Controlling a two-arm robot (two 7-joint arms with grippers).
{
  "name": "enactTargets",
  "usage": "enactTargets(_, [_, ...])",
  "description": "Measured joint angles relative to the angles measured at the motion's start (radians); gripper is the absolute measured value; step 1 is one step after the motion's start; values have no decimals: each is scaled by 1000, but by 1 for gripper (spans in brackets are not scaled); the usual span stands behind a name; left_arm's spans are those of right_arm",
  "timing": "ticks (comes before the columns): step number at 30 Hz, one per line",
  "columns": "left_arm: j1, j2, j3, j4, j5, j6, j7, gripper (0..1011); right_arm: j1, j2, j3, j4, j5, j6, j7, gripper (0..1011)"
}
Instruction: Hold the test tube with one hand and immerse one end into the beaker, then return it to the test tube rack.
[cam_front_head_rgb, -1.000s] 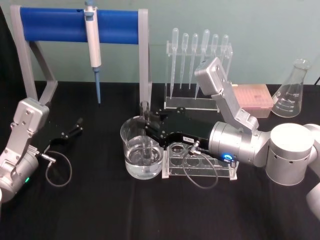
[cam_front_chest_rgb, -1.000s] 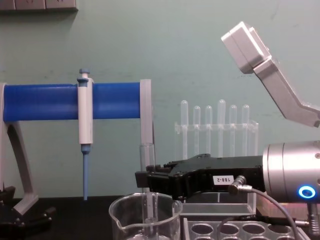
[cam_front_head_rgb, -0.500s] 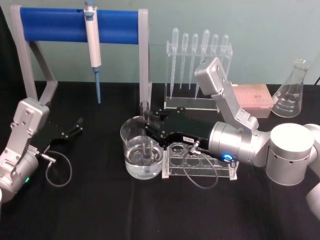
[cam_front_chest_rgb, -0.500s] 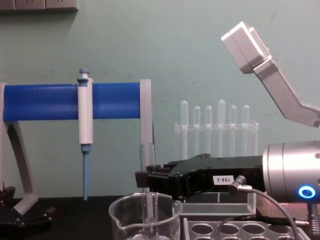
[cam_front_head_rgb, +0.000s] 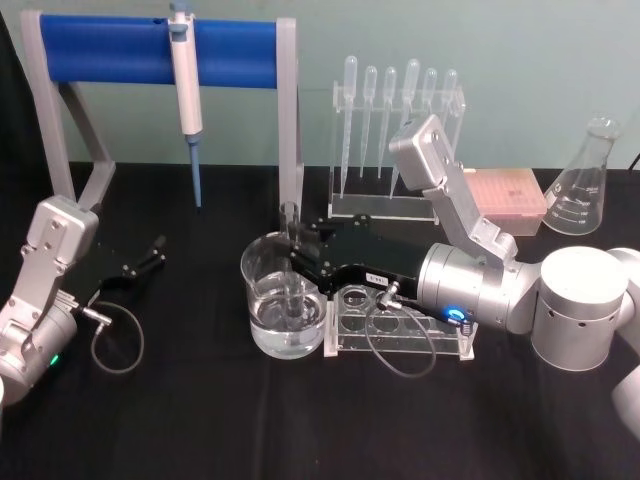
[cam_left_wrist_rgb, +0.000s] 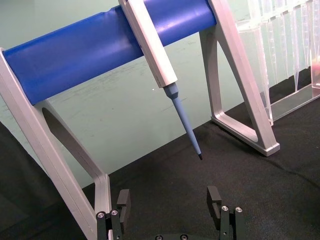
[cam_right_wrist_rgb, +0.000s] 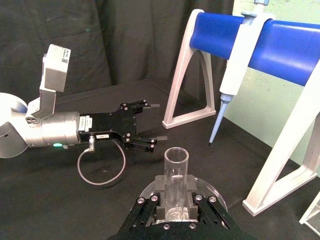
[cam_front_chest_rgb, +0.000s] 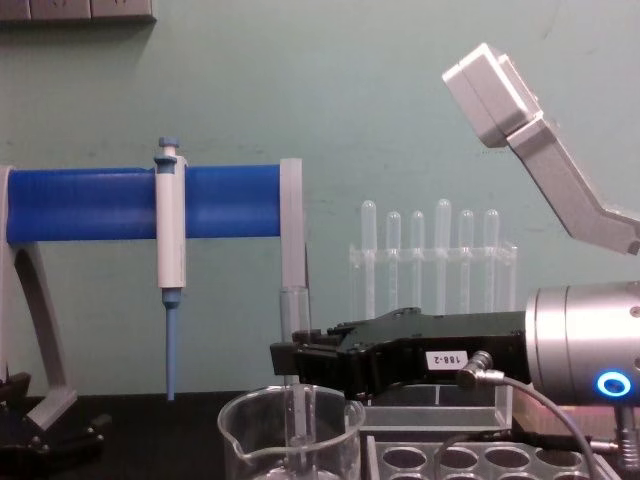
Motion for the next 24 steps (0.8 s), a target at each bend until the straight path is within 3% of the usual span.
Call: enactTargets(24, [0,0,0,0,0,0,0,1000,0,0,0,0,0,0,0,241])
